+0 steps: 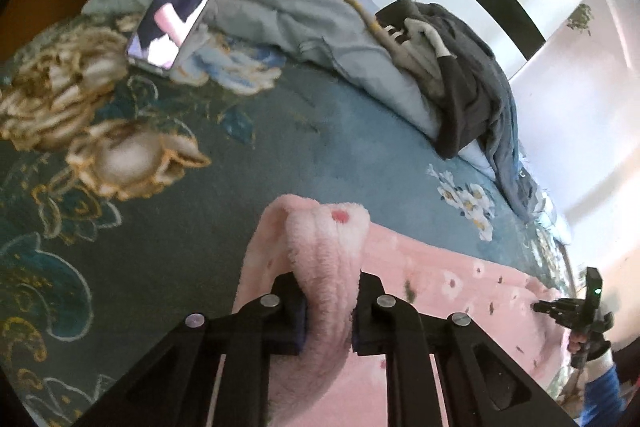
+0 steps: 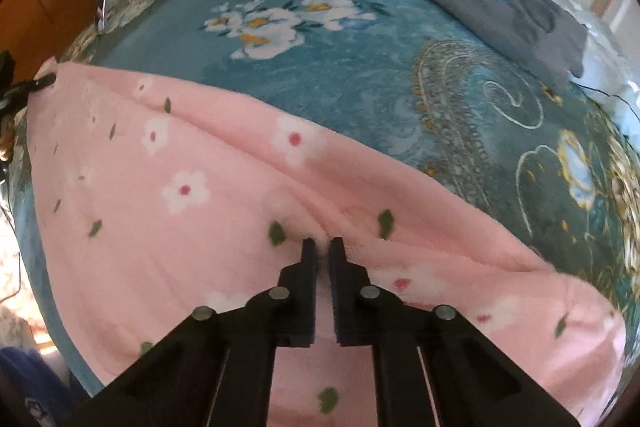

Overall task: Fold clothes
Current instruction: 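Pull the pink blanket out flat across the bed with both tools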

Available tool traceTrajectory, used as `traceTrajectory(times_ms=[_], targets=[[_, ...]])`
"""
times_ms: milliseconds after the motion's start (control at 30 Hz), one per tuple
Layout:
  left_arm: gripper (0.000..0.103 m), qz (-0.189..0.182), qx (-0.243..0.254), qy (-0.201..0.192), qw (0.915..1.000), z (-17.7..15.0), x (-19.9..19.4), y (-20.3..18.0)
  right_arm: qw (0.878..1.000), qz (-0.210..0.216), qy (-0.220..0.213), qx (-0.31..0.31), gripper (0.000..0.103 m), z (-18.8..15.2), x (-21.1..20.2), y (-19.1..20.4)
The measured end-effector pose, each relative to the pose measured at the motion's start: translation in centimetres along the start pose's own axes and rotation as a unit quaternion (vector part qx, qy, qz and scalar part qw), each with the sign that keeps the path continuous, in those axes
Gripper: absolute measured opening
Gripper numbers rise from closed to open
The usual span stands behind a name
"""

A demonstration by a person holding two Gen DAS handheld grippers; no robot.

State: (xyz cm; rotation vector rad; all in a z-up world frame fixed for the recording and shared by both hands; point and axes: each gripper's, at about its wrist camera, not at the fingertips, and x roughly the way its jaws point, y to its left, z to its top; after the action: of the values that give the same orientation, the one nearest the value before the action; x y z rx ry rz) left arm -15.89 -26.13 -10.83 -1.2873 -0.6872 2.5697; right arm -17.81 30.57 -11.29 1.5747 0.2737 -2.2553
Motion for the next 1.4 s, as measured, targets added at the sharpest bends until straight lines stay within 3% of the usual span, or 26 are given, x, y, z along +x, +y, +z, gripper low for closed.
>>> traceTrajectory(times_ms=[200, 500, 700, 800, 867, 933, 1000, 1200, 1333, 1400], targets=[[0.017, 0.037, 0.046, -0.001, 0.9982, 0.1, -0.7, -1.5, 0.999, -0.018, -0.032, 0.008, 0.003, -0.6, -1.9, 0.7], [0.024, 0.049, 0.020, -0.002, 0.9986, -2.0, -0.7, -0.1, 0.997, -0.019, -0.071, 0.029, 0.003, -1.4, -3.9, 1.4], [0.044, 0.065, 0.032, -0.028, 0.9970, -3.1, -2.6, -0.7, 0.996, -0.019, -0.080, 0.039, 0.003, -1.7, -4.4, 1.6], [0.044, 0.055, 0.030, -0.040, 0.9972, -3.0, -2.9, -0.7, 0.996, -0.019, -0.077, 0.044, 0.003, -1.5, -4.0, 1.5], [0.041, 0.045, 0.030, -0.042, 0.9976, -2.5, -2.4, -0.8, 0.996, -0.019, -0.078, 0.049, 0.003, -1.4, -3.8, 1.3], [0.005, 0.059, 0.040, -0.053, 0.9961, -2.0, -2.1, -1.6, 0.995, -0.021, -0.082, 0.053, 0.003, -1.3, -3.9, 1.2], [0.005, 0.070, 0.048, -0.067, 0.9941, -1.5, -2.2, -2.3, 0.994, -0.024, -0.095, 0.055, 0.003, -1.2, -4.8, 1.2], [0.005, 0.058, 0.058, -0.127, 0.9885, 1.7, -4.2, -3.3, 0.986, -0.035, -0.143, 0.076, 0.003, 0.6, -6.9, -0.7], [0.005, 0.112, 0.051, -0.078, 0.9893, 3.0, 0.4, -1.9, 0.987, -0.047, -0.120, 0.094, 0.003, 2.2, -3.9, -2.4], [0.005, 0.126, 0.019, -0.056, 0.9902, 3.0, 2.4, 0.1, 0.986, -0.048, -0.106, 0.116, 0.003, 2.2, -2.3, -3.5]])
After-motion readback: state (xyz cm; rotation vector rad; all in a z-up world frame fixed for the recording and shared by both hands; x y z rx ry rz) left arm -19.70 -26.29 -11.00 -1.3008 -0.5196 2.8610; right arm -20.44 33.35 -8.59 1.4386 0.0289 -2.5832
